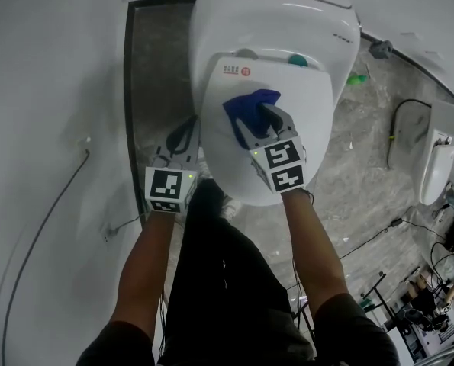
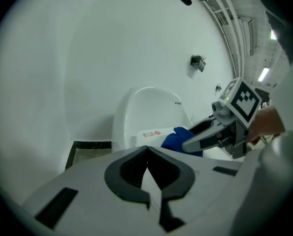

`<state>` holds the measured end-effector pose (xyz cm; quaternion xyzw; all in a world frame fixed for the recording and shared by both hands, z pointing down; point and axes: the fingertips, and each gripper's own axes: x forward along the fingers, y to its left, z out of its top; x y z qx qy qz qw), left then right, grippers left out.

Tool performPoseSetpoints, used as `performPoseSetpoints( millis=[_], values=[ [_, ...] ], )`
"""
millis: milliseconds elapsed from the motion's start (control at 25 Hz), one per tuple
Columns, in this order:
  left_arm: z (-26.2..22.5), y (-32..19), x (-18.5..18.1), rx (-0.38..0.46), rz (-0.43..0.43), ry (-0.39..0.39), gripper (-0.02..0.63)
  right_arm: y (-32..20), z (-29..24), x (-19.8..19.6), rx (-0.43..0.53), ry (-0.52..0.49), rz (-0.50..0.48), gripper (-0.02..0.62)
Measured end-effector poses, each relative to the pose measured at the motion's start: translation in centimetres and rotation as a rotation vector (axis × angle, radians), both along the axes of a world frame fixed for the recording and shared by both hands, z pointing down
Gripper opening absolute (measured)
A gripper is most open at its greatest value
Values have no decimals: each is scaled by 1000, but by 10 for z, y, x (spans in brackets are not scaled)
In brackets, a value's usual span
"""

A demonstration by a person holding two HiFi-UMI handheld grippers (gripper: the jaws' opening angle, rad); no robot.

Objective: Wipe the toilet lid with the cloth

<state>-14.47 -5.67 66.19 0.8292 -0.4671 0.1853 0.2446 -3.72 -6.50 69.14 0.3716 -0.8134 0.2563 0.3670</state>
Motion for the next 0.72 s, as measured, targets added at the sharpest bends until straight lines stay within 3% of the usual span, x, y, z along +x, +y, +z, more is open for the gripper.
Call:
performPoseSetpoints(
  millis=[160, 280, 400, 720],
  values=[
    [16, 15, -5, -39, -18, -16, 11, 11, 18, 6, 31, 134, -67, 219],
    [17, 24, 3, -61, -20, -4, 11, 7, 21, 8, 49, 119, -33, 208],
    [14, 27, 9, -71, -16, 7, 11, -3, 21, 7, 68, 98, 10, 128],
    [11, -7, -1, -30, -34, -7, 11, -53, 25, -24, 115, 113, -3, 112]
  ],
)
